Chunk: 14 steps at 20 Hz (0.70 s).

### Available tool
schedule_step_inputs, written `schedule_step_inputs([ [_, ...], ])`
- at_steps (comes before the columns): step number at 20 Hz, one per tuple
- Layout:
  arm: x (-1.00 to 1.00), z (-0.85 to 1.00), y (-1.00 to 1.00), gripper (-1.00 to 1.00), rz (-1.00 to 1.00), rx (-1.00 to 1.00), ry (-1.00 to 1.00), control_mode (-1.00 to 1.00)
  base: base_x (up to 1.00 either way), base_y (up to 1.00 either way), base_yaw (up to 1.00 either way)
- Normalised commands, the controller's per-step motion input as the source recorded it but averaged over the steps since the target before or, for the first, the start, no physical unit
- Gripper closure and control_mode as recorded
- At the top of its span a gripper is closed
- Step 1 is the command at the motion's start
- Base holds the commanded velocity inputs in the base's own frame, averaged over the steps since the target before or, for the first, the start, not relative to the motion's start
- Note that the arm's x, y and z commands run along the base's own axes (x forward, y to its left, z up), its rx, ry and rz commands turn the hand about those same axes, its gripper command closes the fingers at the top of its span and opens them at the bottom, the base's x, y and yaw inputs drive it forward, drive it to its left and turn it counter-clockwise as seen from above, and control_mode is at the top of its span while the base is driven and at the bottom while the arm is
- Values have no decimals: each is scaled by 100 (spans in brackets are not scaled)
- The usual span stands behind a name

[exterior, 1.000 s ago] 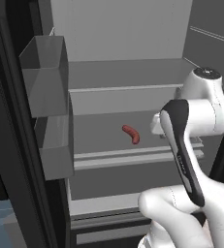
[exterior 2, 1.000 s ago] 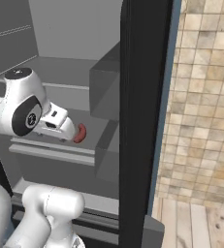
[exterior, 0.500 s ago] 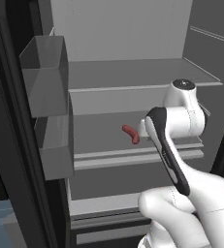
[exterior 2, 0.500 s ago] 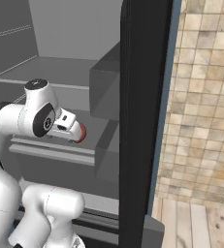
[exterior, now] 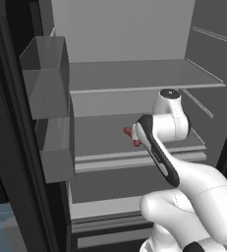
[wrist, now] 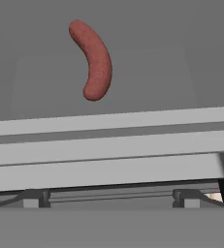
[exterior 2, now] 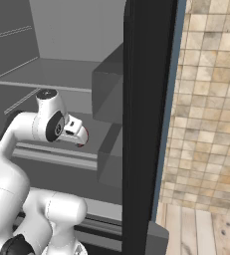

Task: Retrieve the sausage and cheese from the fridge and place them on the cutting board on the counter.

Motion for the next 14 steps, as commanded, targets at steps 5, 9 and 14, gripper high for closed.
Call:
schedule_step_inputs([
  [5, 47, -39, 2, -100, 0, 0, 0, -100, 0, 0, 0],
  [9, 53, -32, 1, -100, 0, 0, 0, -100, 0, 0, 0],
  [14, 46, -23, 3, -100, 0, 0, 0, -100, 0, 0, 0],
])
